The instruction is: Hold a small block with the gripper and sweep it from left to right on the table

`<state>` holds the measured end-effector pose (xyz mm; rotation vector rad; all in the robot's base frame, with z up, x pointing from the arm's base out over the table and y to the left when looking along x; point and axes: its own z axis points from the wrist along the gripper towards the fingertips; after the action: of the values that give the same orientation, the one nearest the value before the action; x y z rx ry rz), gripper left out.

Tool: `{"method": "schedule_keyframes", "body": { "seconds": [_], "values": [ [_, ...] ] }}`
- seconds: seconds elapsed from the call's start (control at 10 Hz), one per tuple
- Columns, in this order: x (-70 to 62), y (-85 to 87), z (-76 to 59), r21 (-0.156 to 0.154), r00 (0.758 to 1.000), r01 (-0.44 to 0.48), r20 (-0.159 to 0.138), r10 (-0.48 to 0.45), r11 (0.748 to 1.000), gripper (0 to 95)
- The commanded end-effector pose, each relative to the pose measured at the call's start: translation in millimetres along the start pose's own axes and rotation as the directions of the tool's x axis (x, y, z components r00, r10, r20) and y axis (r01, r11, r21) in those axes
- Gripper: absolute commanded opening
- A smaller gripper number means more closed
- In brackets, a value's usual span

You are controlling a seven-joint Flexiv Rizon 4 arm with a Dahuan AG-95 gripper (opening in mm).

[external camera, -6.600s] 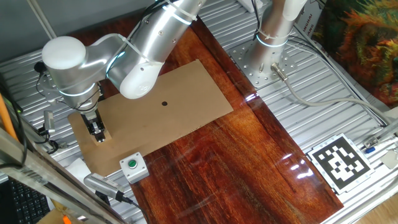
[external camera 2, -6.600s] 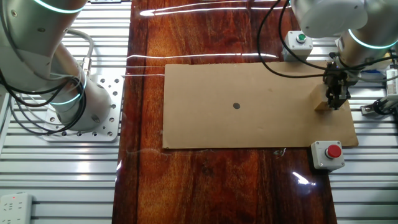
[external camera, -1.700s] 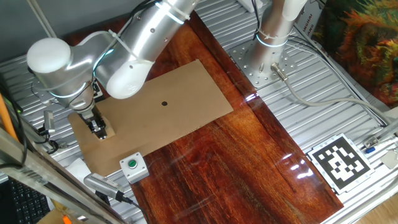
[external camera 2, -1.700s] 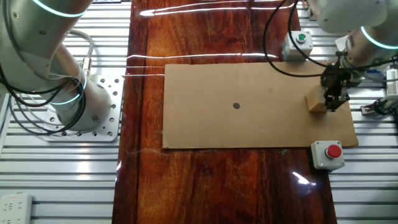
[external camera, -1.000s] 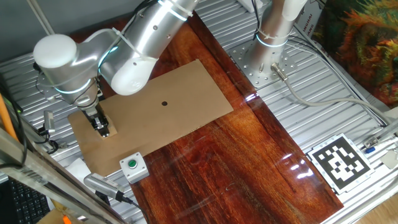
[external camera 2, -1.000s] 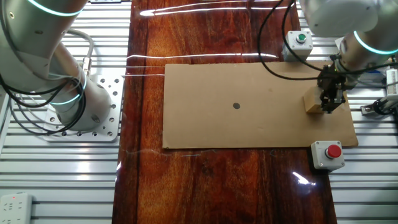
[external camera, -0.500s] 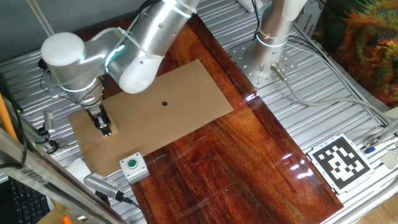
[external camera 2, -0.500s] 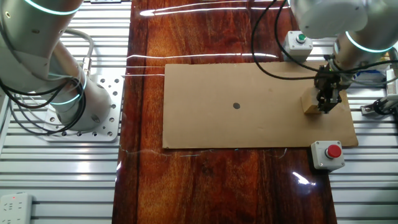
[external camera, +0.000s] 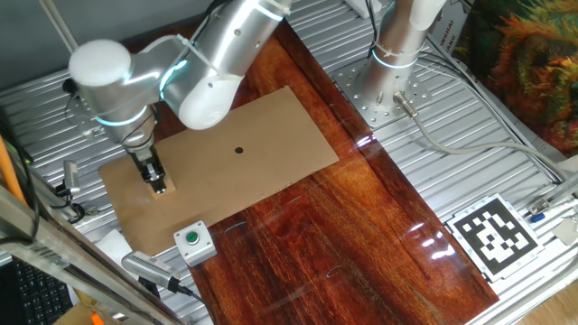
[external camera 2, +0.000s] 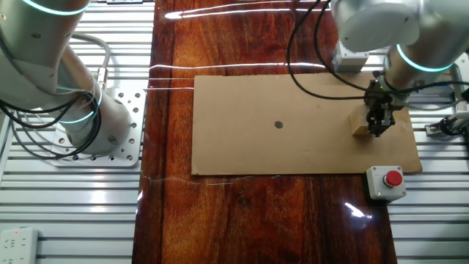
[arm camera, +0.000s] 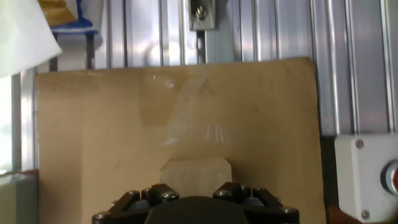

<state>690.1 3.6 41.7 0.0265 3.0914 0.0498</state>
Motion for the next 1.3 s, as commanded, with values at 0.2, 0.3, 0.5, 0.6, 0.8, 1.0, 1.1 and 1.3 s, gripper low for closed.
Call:
{"method": "schedule_keyframes", "body": {
  "seconds": [0.2, 0.3, 0.5, 0.6, 0.8, 1.0, 1.1, 1.3],
  "values": [
    [10.2, -2.4, 13.3, 0.029, 1.0, 0.011, -0.007, -0.011, 1.0, 0.0],
    [12.0, -2.4, 14.0, 0.041, 1.0, 0.014, -0.012, -0.013, 0.999, 0.0],
    [17.6, -2.9, 12.6, 0.024, 1.0, 0.0, -0.014, 0.0, 1.0, 0.0],
    [21.6, -3.4, 12.0, 0.016, 1.0, -0.001, -0.011, 0.001, 1.0, 0.0],
    [30.6, -3.0, 9.0, 0.04, 1.0, 0.015, -0.017, -0.015, 0.999, 0.0],
    [39.2, -4.4, 3.9, 0.054, 0.999, 0.025, -0.025, -0.024, 0.998, 0.0],
    [47.5, -5.8, -0.5, 0.042, 0.999, 0.013, -0.042, -0.011, 0.999, 0.0],
    [56.7, -7.3, -2.8, -0.045, 0.999, -0.031, -0.02, 0.03, 0.999, 0.0]
  ]
}}
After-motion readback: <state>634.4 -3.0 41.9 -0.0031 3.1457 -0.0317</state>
